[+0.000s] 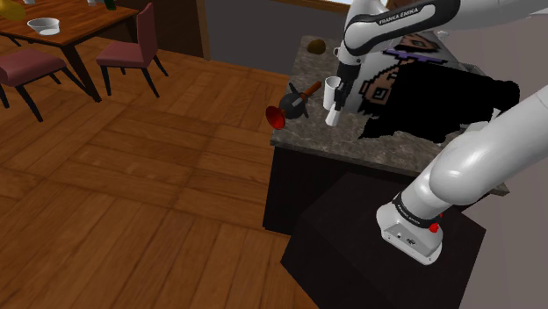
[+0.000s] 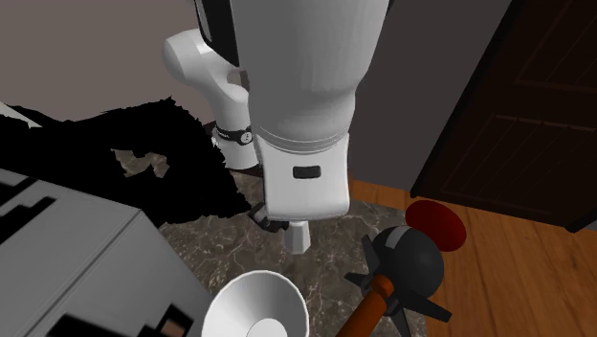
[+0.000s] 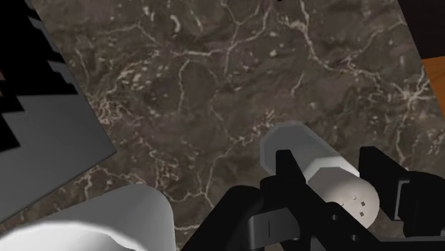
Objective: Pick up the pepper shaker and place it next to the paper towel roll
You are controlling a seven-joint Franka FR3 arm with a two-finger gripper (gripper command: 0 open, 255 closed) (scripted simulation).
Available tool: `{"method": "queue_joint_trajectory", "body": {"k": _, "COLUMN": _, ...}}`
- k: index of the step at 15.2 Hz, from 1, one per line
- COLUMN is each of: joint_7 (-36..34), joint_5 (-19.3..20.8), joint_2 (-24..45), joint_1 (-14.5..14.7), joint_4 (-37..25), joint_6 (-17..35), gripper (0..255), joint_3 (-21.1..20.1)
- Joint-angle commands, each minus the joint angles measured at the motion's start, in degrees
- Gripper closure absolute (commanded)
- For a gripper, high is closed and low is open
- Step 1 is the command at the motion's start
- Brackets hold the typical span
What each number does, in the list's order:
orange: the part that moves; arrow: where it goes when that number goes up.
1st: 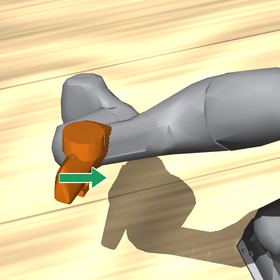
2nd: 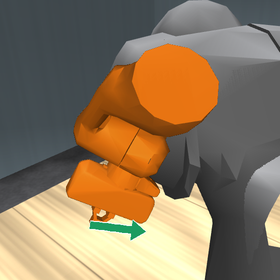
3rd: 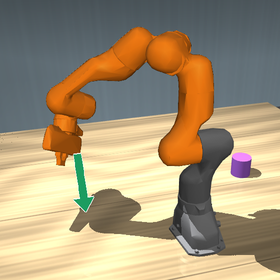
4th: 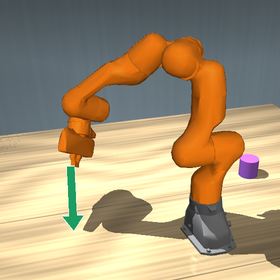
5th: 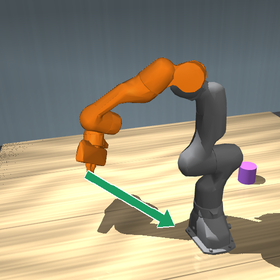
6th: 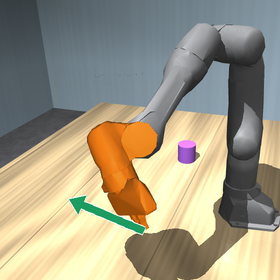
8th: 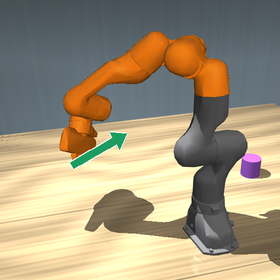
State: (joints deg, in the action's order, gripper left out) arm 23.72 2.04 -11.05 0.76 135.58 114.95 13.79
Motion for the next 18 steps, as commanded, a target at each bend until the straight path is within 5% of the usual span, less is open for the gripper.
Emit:
{"method": "queue_joint_trajectory", "body": {"k": 1, "joint_7": -0.1, "joint_5": 0.13, "joint_2": -0.74, "joint_1": -0.02, "joint_4": -0.96, "joint_6": -1.71, "gripper": 255, "joint_3": -0.07}}
{"method": "queue_joint_trajectory", "body": {"k": 18, "joint_7": -0.81, "joint_5": 0.55, "joint_2": -4.83, "joint_1": 0.06, "joint_4": -10.44, "joint_6": -15.21, "gripper": 255, "joint_3": -0.81}}
